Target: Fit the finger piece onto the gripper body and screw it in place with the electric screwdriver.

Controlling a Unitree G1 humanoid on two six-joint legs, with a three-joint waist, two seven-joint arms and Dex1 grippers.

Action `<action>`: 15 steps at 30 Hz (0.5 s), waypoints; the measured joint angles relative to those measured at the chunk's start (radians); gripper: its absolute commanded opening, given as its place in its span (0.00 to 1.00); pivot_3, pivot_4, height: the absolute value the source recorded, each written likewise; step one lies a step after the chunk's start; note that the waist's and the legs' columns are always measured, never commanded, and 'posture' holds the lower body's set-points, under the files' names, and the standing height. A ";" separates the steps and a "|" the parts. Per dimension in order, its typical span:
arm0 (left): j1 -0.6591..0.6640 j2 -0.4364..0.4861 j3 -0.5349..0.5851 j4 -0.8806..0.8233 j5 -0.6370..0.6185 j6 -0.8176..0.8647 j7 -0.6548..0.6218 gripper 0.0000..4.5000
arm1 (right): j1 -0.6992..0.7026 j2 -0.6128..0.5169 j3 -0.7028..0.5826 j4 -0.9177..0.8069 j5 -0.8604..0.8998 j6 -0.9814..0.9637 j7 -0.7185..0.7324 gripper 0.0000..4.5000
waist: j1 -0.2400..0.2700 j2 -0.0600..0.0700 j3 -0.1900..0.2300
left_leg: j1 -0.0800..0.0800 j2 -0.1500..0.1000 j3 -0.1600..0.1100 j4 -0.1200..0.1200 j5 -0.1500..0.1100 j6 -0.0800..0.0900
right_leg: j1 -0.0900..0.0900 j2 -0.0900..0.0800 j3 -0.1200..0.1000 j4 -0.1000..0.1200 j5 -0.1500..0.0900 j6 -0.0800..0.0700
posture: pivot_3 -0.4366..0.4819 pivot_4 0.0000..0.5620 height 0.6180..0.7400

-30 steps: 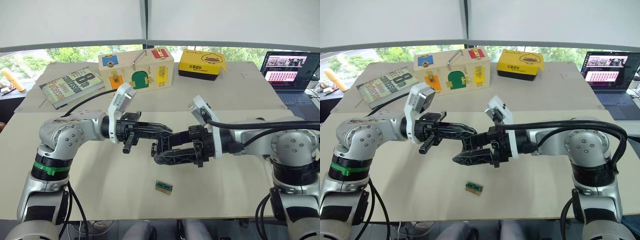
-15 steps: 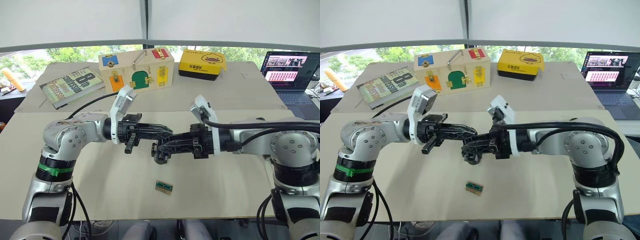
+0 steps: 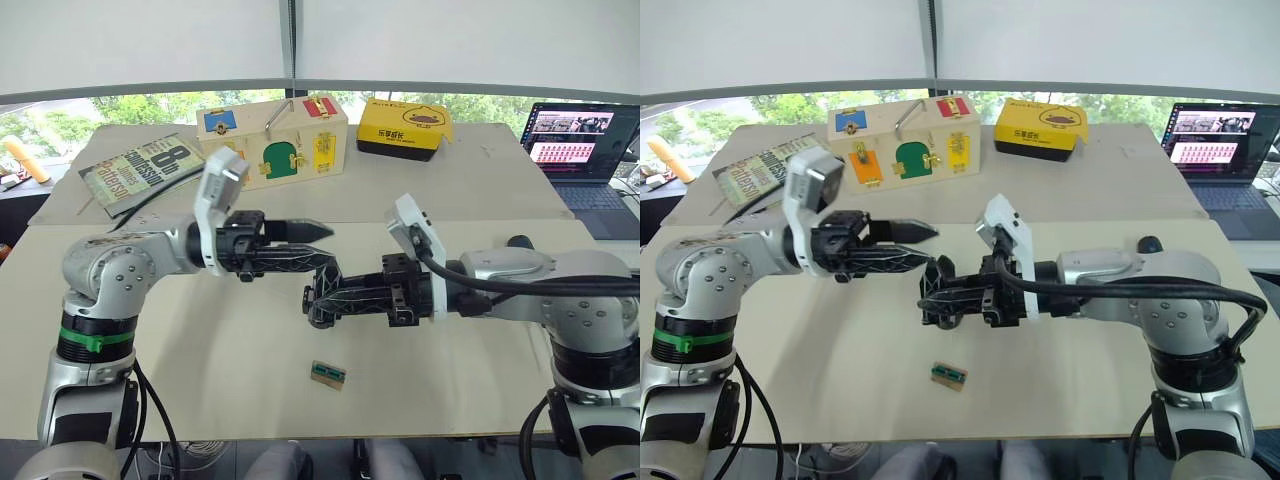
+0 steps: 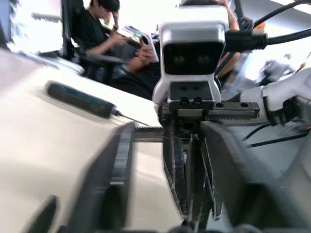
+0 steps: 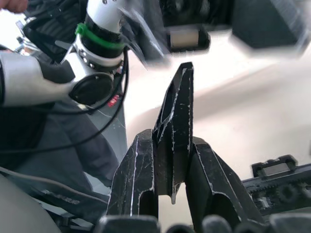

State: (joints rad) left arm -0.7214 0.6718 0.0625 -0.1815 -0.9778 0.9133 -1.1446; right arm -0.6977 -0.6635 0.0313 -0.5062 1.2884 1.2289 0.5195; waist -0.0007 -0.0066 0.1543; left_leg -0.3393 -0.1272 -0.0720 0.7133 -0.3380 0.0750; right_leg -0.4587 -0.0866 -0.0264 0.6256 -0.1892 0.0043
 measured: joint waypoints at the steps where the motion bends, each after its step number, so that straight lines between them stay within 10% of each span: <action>1: 0.000 0.016 0.010 0.000 0.009 -0.022 -0.015 0.99 | 0.006 -0.005 -0.001 -0.003 -0.013 -0.010 0.013 0.09 | 0.000 0.000 0.000 | 0.000 0.000 0.000 0.000 0.000 0.000 | 0.000 0.000 0.000 0.000 0.000 0.000 | 0.48 0.27 1.00; 15: 0.272 0.123 -0.037 0.320 0.531 -0.747 -0.237 1.00 | 0.233 -0.023 -0.017 -0.025 -0.283 -0.350 0.292 0.09 | 0.009 -0.001 0.000 | 0.000 0.000 0.000 -0.001 0.000 0.000 | 0.000 0.000 0.000 -0.001 0.000 0.000 | 0.48 0.27 1.00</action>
State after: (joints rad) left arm -0.4492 0.7948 0.0250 0.1384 -0.4464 0.1661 -1.3820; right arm -0.4651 -0.6869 0.0144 -0.5308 1.0051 0.8793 0.8111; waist 0.0083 -0.0074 0.1546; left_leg -0.3395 -0.1270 -0.0718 0.7123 -0.3382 0.0754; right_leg -0.4587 -0.0864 -0.0268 0.6242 -0.1892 0.0044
